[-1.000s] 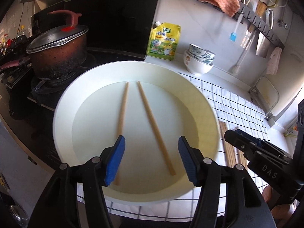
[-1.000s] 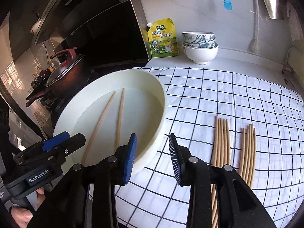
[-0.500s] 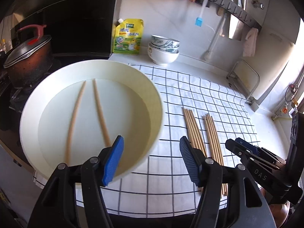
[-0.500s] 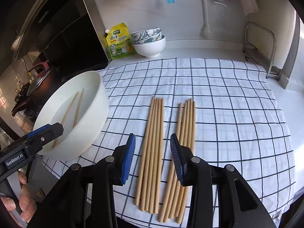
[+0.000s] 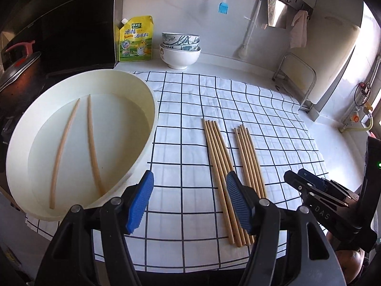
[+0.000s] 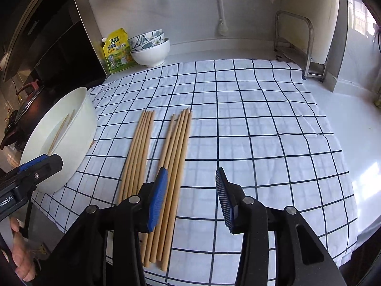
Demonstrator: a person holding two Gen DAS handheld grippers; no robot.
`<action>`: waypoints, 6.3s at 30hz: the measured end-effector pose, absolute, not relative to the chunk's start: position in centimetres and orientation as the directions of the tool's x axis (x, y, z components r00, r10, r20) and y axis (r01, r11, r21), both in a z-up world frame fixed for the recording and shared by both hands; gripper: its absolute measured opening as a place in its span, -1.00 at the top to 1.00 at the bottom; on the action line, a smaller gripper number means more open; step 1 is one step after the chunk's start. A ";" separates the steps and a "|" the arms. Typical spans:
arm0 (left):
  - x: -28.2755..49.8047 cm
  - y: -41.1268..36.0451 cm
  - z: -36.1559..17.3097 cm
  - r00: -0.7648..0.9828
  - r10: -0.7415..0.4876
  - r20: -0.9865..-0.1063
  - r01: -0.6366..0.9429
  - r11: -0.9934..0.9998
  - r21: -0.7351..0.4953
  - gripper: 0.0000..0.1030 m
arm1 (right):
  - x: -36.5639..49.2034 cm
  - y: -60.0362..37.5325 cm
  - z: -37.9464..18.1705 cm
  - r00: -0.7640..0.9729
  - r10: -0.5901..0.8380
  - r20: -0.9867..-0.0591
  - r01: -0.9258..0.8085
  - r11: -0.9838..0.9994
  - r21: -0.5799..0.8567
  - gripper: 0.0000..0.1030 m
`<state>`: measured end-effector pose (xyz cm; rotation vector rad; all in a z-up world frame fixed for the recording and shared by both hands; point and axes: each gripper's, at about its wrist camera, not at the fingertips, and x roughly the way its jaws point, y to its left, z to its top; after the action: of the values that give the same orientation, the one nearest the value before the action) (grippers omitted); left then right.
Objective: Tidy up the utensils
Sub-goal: 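Move both open tools back over the remaining chopstick rows, then close the left tool on one chopstick while the right tool grasps another, then carry both held chopsticks over the white water basin, then open both tools to release the chopsticks into the basin, then move both open tools back toward the remaining chopstick rows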
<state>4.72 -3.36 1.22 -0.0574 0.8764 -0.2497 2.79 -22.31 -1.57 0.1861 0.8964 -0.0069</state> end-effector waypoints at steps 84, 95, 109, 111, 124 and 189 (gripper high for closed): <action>9.6 -8.7 -6.3 0.531 -0.025 -0.847 0.107 0.994 0.038 -0.34 | 5.1 -22.9 -6.1 0.576 0.010 -0.817 0.035 0.999 0.037 0.00; 8.6 -10.6 -6.0 0.511 -0.104 -0.853 0.180 0.984 -0.011 0.86 | 4.8 -22.4 -6.0 0.584 0.009 -0.811 0.004 1.000 0.015 0.88; 7.1 -9.3 -2.2 0.525 -0.230 -0.820 0.224 0.966 -0.127 0.86 | 4.0 -23.4 -3.1 0.633 0.125 -0.764 0.033 0.982 0.188 0.88; 6.9 -9.1 -1.5 0.536 -0.246 -0.808 0.238 0.962 -0.135 0.86 | 3.9 -23.1 -2.3 0.646 0.124 -0.753 0.035 0.981 0.191 0.88; 6.5 -5.7 2.3 0.587 -0.326 -0.741 0.248 0.944 -0.219 0.86 | 4.6 -19.8 1.4 0.679 0.136 -0.722 -0.008 0.984 0.178 0.88; 7.5 15.3 1.8 0.696 -0.048 -0.717 -0.115 0.977 -0.177 -0.21 | 11.3 0.2 2.3 0.565 0.340 -0.752 -0.301 0.933 0.196 0.53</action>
<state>7.46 15.31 1.84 -0.2158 0.8021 0.0378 11.33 0.16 2.27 0.0468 0.8943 0.3770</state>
